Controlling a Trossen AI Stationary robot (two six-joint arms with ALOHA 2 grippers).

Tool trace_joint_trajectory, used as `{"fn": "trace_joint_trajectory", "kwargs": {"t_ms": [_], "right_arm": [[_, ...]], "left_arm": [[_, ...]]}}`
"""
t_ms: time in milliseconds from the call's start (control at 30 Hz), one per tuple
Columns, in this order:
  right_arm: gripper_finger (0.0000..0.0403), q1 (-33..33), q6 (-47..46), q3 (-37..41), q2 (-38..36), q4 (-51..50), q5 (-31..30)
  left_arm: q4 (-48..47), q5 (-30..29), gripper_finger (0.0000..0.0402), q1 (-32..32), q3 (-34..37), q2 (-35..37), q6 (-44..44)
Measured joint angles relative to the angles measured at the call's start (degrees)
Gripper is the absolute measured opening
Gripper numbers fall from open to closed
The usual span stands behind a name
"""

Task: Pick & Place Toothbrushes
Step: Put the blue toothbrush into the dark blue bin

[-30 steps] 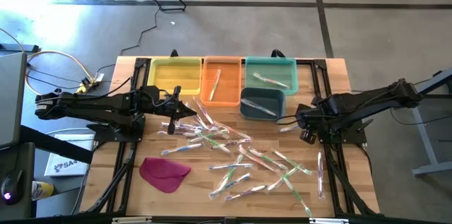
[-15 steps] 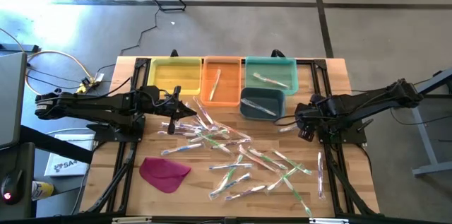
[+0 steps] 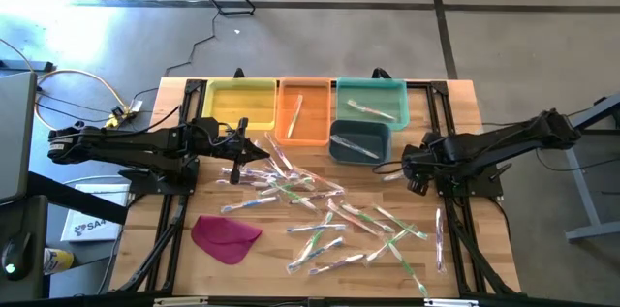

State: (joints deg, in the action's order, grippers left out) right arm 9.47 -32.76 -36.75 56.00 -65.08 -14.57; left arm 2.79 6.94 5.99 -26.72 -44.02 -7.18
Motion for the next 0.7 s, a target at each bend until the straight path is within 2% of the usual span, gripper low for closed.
{"fn": "trace_joint_trajectory", "kwargs": {"t_ms": [133, 333, 700], "right_arm": [[0.022, -0.35, -0.38, -0.83, 1.71, 0.66, -1.48], [0.022, -1.27, 0.58, -0.83, 5.49, 4.49, 0.07], [0.022, -3.67, 1.13, -0.83, 15.63, 4.55, 0.16]], "left_arm": [[0.01, 0.0, 0.0, 0.01, 0.0, 0.0, 0.0], [-0.02, 0.0, 0.0, 0.01, 0.0, -0.01, 0.0], [-1.34, 0.0, 0.0, -0.01, 0.0, 0.01, 0.0]]}}
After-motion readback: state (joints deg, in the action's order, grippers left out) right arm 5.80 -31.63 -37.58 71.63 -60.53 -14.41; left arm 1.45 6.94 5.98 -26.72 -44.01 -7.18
